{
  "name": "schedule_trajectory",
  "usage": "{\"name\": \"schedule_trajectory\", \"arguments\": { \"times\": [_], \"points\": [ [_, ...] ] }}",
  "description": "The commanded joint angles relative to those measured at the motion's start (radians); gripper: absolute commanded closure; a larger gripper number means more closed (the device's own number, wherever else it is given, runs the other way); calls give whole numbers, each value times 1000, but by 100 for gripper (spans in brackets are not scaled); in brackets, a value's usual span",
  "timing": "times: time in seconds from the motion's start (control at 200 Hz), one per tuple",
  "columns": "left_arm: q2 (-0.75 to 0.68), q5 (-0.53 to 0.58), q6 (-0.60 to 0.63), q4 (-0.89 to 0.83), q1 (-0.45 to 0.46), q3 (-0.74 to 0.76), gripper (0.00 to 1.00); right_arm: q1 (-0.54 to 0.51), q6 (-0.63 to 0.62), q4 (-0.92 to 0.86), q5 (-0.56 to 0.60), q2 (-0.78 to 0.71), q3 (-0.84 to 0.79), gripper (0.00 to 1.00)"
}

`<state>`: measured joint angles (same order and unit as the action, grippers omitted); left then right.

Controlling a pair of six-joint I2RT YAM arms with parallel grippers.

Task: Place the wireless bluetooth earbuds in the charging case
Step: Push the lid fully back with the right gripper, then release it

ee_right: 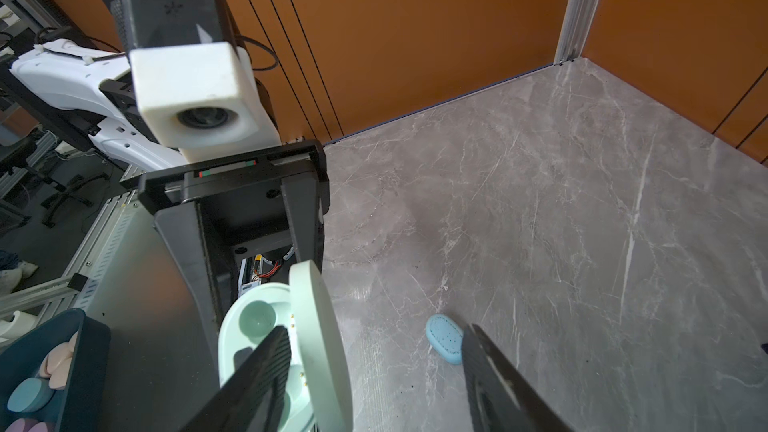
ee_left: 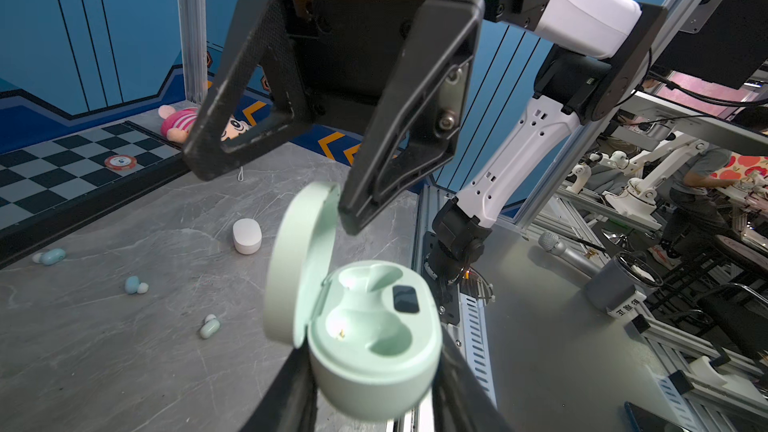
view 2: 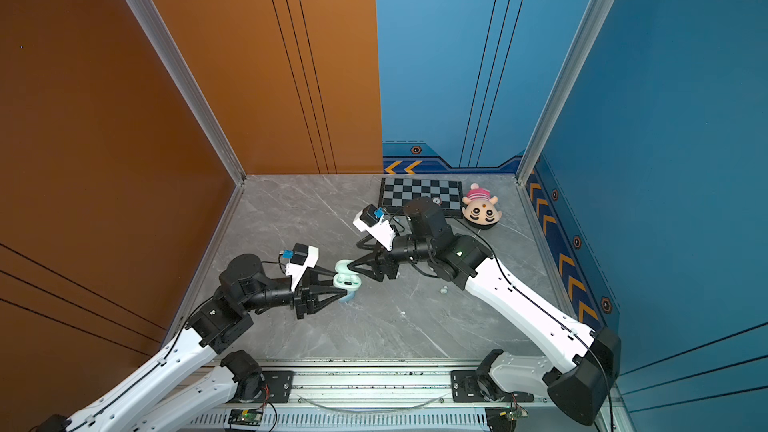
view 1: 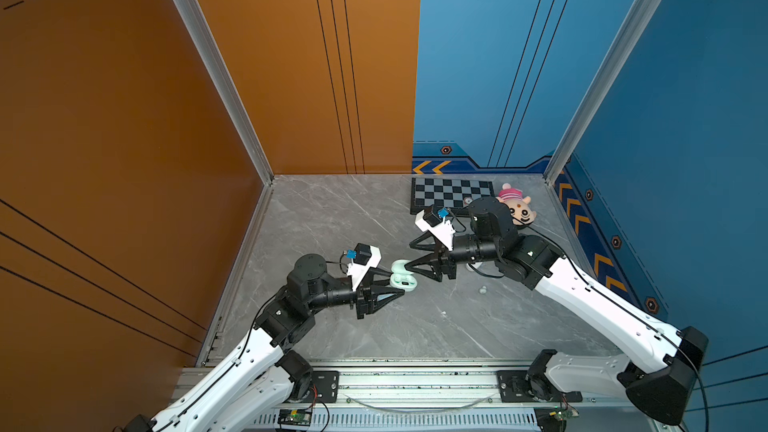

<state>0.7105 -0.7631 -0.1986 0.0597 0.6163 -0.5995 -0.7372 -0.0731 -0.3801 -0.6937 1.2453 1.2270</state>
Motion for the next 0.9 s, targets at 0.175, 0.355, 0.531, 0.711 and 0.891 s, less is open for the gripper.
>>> {"name": "schedule_trajectory", "arguments": {
  "times": [0.175,0.355,0.531,0.711,0.891],
  "points": [
    [-8,-1,-10,20,10,-43,90,0,-5,27,11,-40,-48,42],
    [-3,3,-14,20,11,-46,90,-4,-14,29,6,-50,-57,58],
    [4,10,-23,20,12,-52,89,-4,-25,32,5,-57,-52,81],
    [10,52,-45,19,14,-54,71,-4,-27,60,9,-73,-62,94],
    [-14,115,-65,20,14,-45,19,-6,-42,82,69,-95,-72,100]
  ]
}}
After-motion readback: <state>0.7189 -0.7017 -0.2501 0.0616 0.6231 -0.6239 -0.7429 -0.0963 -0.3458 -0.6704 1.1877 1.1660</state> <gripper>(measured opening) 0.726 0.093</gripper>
